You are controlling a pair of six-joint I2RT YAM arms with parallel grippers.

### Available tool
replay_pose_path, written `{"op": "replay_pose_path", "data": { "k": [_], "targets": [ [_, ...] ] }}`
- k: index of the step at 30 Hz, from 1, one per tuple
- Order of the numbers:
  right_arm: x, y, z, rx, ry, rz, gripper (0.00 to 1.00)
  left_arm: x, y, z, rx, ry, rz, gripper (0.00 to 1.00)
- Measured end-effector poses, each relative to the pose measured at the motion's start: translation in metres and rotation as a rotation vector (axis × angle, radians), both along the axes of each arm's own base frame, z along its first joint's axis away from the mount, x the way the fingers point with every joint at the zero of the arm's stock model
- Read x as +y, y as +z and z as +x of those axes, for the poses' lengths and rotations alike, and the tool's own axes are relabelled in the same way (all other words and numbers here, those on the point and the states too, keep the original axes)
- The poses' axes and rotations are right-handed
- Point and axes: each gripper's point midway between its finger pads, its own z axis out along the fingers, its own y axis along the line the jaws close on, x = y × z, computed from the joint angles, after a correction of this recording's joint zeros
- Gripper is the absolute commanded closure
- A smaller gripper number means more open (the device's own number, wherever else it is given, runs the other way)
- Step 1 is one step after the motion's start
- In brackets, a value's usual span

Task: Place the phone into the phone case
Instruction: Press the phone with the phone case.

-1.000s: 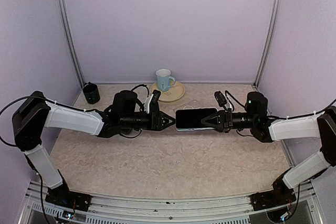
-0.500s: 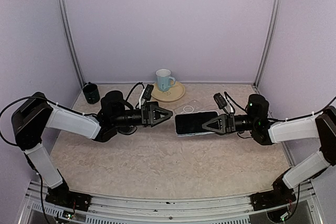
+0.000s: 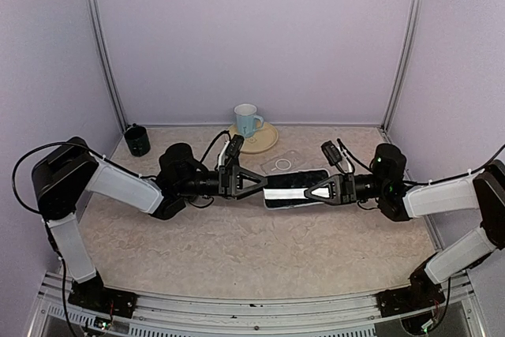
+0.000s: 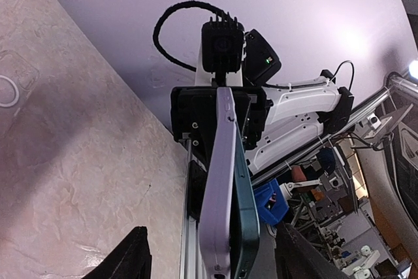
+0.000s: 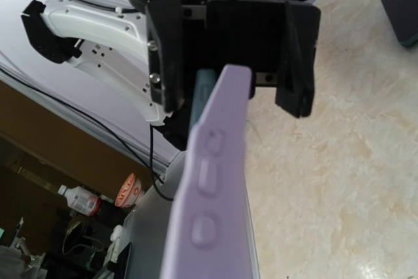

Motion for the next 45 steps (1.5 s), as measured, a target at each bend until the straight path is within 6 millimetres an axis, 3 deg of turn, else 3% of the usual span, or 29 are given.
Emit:
{"op": "replay_pose_path", "data": {
  "k": [3,12,20,25,29,33,38,45],
  "targets": [
    [0.001,0.0,-0.001,-0.005,0.005,0.0,0.98,-0.002,0.001,-0.002,-0.001,-0.017,-0.003,0.45],
    [0.002,-0.001,-0.003,-0.02,0.01,-0.001,0.98,-0.006,0.008,-0.006,-0.001,-0.056,-0.034,0.82],
    [0.003,-0.006,-0.002,-0.02,0.004,-0.013,0.98,-0.006,0.006,-0.007,0.011,-0.067,-0.039,1.0],
    [0.003,-0.009,-0.001,-0.026,0.0,-0.022,0.98,-0.006,0.003,-0.006,0.015,-0.063,-0.029,1.0],
    [0.002,-0.02,0.004,-0.011,-0.029,-0.06,0.99,-0.007,-0.01,0.001,0.021,-0.027,0.022,0.98],
    [0.002,-0.029,0.01,-0.006,-0.061,-0.109,0.99,-0.007,-0.021,0.008,0.022,0.015,0.079,0.79],
    [0.001,-0.025,0.014,-0.045,-0.11,-0.131,1.0,-0.007,-0.021,0.011,0.019,0.042,0.102,0.58],
    [-0.002,-0.011,0.014,-0.081,-0.129,-0.108,1.0,-0.003,-0.012,0.012,-0.001,0.064,0.093,0.45]
  ]
}}
